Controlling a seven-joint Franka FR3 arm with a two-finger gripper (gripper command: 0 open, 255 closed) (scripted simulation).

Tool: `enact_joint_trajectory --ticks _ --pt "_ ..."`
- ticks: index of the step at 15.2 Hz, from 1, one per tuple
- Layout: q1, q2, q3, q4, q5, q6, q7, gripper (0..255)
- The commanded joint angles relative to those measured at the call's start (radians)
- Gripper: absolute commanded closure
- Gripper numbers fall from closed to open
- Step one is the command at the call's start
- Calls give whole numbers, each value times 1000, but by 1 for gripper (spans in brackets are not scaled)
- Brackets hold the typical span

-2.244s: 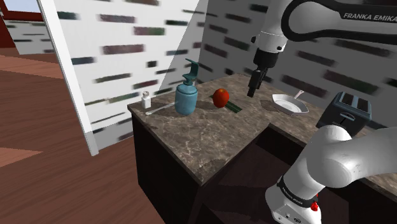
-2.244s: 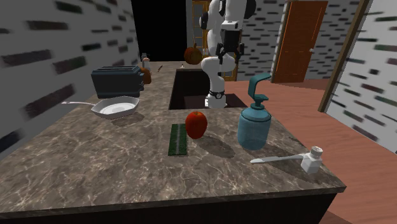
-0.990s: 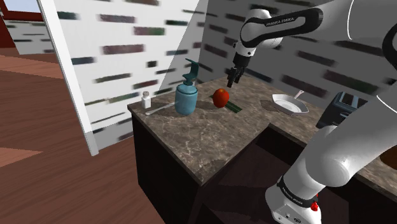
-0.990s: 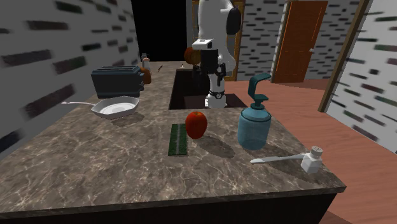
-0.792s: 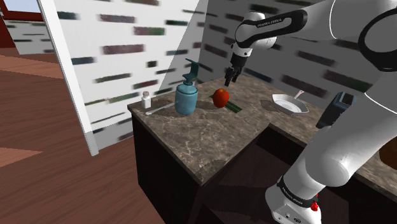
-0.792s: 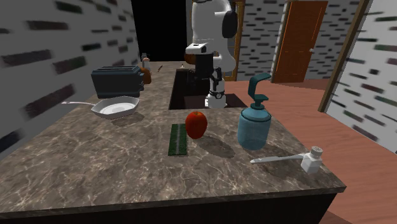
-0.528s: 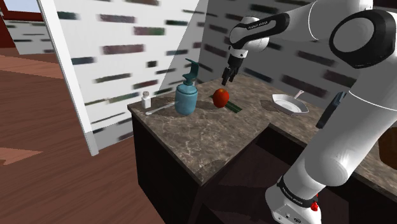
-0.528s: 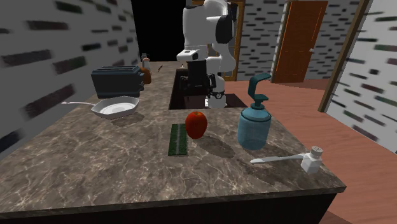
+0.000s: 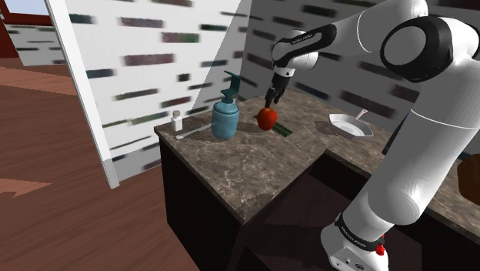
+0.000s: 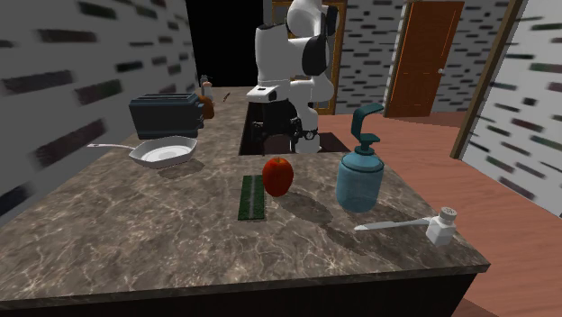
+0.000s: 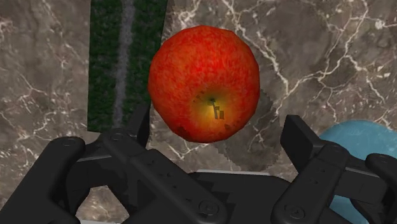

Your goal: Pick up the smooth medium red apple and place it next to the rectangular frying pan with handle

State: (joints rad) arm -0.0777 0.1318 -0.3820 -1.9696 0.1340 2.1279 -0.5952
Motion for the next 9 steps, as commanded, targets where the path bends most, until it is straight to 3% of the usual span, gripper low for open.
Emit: enact_joint_trajectory --ticks 1,8,9 --pt "0 3 1 -15 3 18 -2 0" --pt "0 3 1 -14 3 17 -2 0" --pt "0 3 1 -14 3 17 -2 255"
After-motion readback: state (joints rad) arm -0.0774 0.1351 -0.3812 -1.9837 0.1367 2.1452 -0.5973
